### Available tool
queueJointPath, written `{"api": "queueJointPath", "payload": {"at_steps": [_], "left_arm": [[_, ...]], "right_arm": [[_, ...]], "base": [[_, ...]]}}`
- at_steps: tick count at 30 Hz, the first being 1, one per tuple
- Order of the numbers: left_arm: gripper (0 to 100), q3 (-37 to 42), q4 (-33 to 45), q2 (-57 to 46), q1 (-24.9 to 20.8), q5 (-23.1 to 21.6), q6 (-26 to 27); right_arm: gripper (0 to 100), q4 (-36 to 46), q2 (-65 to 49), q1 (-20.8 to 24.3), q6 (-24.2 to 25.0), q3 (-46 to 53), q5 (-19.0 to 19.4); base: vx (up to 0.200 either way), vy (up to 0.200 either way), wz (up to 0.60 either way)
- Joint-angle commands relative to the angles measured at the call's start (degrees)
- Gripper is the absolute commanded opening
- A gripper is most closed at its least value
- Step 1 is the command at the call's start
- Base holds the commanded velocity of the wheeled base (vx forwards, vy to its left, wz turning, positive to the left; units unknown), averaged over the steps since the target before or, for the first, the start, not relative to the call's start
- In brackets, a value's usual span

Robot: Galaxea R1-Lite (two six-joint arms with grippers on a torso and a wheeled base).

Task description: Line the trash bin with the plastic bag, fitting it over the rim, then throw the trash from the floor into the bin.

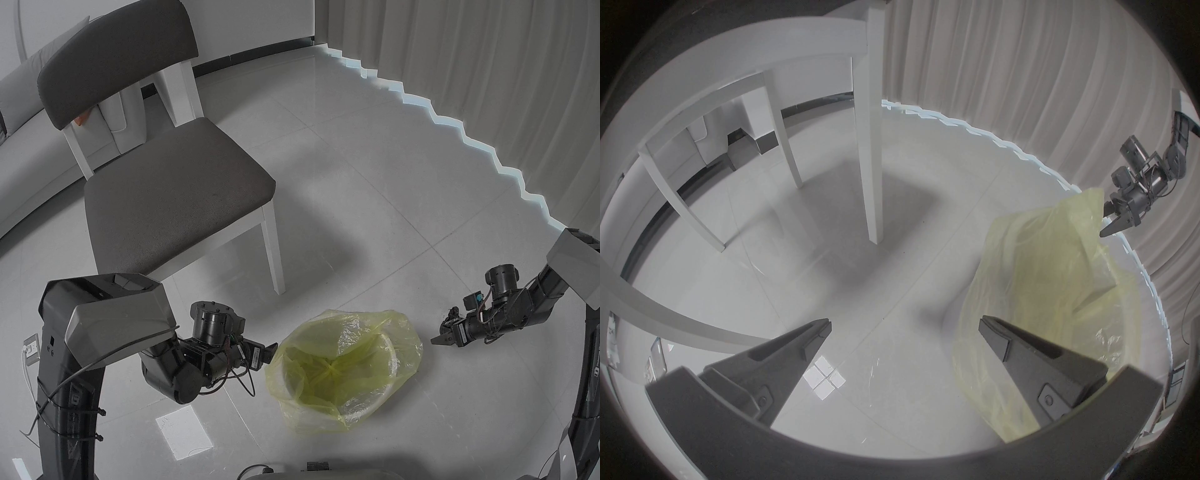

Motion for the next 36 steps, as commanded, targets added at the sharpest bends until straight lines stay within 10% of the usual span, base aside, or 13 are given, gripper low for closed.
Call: {"api": "queueJointPath", "payload": {"at_steps": [1,10,16,36], "left_arm": [[100,1.74,-2.24,-0.63,-0.19,-0.03,-0.05],[100,1.66,-2.77,-0.55,-1.07,0.06,-0.05],[100,1.92,-2.77,-0.63,-1.25,0.06,-0.05],[100,1.92,-3.3,0.24,-1.6,0.06,-0.05]], "right_arm": [[100,-0.02,-0.92,-3.35,-0.45,-0.78,0.0],[100,-0.02,3.74,-5.29,-3.18,-6.84,-0.35],[100,0.33,9.98,-5.02,-9.42,-12.73,-8.17],[100,24.33,18.68,-2.83,-10.03,-38.39,-10.72]], "base": [[0.0,0.0,0.0],[0.0,0.0,0.0],[0.0,0.0,0.0],[0.0,0.0,0.0]]}}
